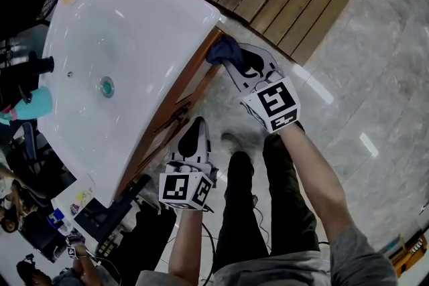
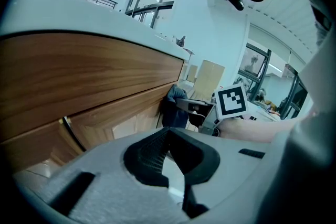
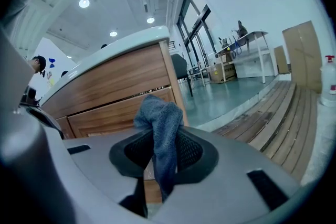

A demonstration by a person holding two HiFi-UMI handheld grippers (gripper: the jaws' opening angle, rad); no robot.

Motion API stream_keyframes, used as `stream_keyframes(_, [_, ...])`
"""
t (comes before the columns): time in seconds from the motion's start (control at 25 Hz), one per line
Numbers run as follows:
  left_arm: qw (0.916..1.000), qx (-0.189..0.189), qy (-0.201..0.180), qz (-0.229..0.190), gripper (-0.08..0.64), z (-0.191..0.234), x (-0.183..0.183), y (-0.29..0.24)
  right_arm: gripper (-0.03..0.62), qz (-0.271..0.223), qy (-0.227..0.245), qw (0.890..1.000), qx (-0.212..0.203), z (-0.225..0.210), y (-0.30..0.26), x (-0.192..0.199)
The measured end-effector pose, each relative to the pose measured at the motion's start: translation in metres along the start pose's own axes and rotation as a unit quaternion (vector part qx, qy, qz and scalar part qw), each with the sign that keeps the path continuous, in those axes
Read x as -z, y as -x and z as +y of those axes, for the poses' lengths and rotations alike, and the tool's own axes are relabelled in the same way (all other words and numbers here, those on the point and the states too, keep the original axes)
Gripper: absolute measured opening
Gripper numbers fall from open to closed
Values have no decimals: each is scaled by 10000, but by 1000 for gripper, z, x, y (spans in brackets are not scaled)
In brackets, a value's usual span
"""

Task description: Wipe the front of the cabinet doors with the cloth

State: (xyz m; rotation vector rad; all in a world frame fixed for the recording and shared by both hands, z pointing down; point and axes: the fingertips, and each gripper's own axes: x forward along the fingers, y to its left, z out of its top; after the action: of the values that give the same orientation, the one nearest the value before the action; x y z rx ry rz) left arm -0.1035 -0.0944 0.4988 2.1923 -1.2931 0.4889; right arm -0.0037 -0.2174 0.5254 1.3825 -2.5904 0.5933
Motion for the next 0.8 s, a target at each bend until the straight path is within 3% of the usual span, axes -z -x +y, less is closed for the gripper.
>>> stream_keyframes(0.8, [9999,-4,48,-89,6,-1,7,14,86,-79,-31,9998,175,-6,32,-1])
